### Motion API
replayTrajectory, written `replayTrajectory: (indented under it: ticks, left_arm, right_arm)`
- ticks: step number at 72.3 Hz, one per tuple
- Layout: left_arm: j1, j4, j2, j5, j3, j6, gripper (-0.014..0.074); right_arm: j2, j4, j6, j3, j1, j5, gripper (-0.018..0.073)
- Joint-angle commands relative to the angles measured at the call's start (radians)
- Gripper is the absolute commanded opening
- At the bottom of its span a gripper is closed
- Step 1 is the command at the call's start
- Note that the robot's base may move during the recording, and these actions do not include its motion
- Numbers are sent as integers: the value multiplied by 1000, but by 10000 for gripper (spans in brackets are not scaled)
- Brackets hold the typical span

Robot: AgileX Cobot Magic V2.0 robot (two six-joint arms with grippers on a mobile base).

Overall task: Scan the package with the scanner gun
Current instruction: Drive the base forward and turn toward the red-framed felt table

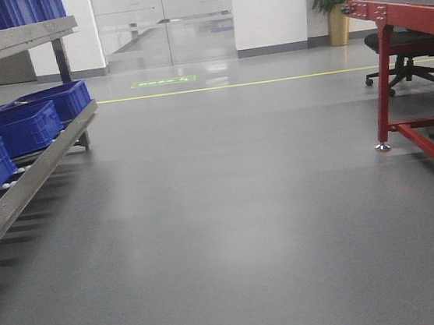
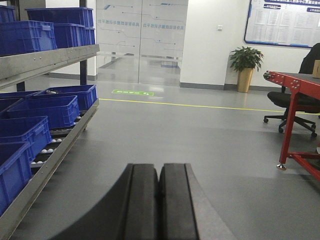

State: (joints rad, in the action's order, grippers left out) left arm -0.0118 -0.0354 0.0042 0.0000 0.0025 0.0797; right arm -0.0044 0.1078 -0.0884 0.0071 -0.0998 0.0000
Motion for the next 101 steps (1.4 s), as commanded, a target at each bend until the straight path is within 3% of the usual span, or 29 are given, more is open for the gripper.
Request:
replayTrajectory:
  ticks: [1,101]
  left_arm:
    - [-5,6,-4,-18,-3,0,-111]
    - [-5,6,-4,-18,-3,0,-111]
  right_arm:
    - [4,6,-8,-7,1,-23,-167]
    - [4,6,-8,-7,1,-23,-167]
